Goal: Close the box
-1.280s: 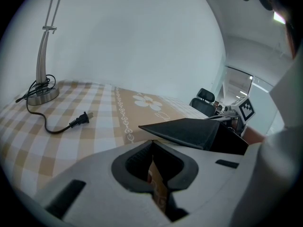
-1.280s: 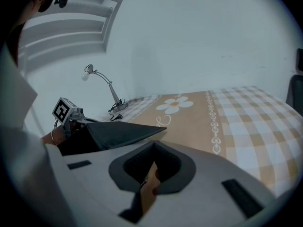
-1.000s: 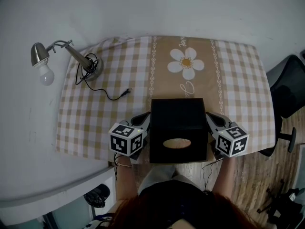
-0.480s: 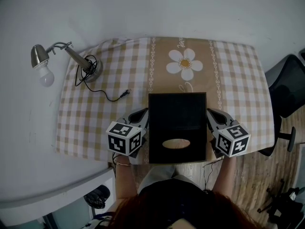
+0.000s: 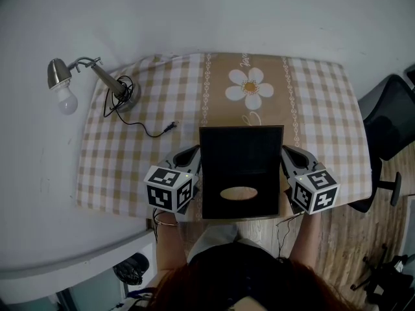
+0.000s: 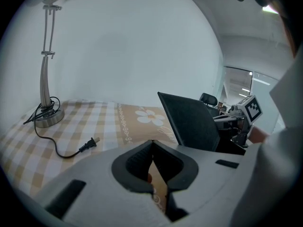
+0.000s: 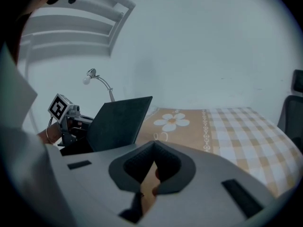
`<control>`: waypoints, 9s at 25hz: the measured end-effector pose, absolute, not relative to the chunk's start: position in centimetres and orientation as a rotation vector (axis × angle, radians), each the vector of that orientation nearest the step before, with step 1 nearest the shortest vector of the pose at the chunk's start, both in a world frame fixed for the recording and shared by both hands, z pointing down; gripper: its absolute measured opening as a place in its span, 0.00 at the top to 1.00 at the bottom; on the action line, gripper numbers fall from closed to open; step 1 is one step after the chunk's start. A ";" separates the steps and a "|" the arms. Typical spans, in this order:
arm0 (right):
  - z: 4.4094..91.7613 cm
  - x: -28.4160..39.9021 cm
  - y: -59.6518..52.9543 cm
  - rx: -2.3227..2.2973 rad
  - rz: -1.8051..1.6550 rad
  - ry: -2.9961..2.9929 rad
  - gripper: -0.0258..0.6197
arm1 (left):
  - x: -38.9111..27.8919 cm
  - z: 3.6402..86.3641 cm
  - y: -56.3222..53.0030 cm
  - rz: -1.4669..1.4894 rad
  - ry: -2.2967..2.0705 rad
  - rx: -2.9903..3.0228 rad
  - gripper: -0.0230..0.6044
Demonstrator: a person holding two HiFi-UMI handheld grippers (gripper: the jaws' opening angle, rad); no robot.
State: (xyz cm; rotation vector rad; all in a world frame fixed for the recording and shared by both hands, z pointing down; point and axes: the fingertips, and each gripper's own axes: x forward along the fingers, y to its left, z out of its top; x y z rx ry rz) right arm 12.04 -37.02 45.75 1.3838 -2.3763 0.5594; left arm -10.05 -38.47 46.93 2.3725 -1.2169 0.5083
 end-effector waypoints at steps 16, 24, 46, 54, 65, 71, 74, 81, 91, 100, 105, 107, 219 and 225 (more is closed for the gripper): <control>44.2 12.5 -35.5 1.527 0.515 -2.337 0.93 | -10.5 45.2 -37.0 0.460 -1.345 2.359 0.92; 44.0 12.7 -34.7 1.590 0.510 -2.300 0.93 | -10.7 44.8 -36.1 0.466 -1.408 2.348 0.92; 44.3 13.0 -32.3 1.699 0.556 -2.191 0.93 | -11.2 44.7 -33.4 0.499 -1.510 2.295 0.92; 44.8 13.0 -31.2 1.706 0.559 -2.161 0.93 | -11.2 45.2 -32.1 0.514 -1.500 2.282 0.92; 45.2 12.7 -30.0 1.697 0.565 -2.159 0.93 | -11.2 45.4 -31.0 0.504 -1.494 2.269 0.92; 45.5 12.6 -29.5 1.676 0.569 -2.168 0.93 | -11.0 45.5 -30.3 0.518 -1.484 2.280 0.92; 45.6 12.2 -29.2 1.651 0.571 -2.182 0.93 | -11.0 45.5 -30.0 0.517 -1.480 2.279 0.92; 45.5 11.6 -28.6 1.627 0.556 -2.211 0.93 | -11.0 45.3 -29.2 0.512 -1.480 2.281 0.92; 45.1 11.5 -27.3 1.617 0.516 -2.232 0.93 | -10.2 45.1 -27.5 0.492 -1.453 2.300 0.92; 44.4 11.3 -25.9 1.614 0.494 -2.254 0.93 | -10.1 44.4 -25.9 0.464 -1.450 2.313 0.92; 44.3 11.3 -25.0 1.606 0.486 -2.265 0.93 | -9.8 44.2 -24.9 0.455 -1.450 2.320 0.92; 44.3 11.2 -24.7 1.601 0.487 -2.265 0.93 | -9.6 44.2 -24.5 0.456 -1.447 2.320 0.92; 37.6 9.7 -6.8 1.677 0.277 -2.462 0.93 | -6.4 38.1 -5.5 0.376 -1.546 2.533 0.92; 36.5 9.1 -5.6 1.684 0.236 -2.487 0.93 | -5.7 37.1 -4.3 0.369 -1.543 2.579 0.92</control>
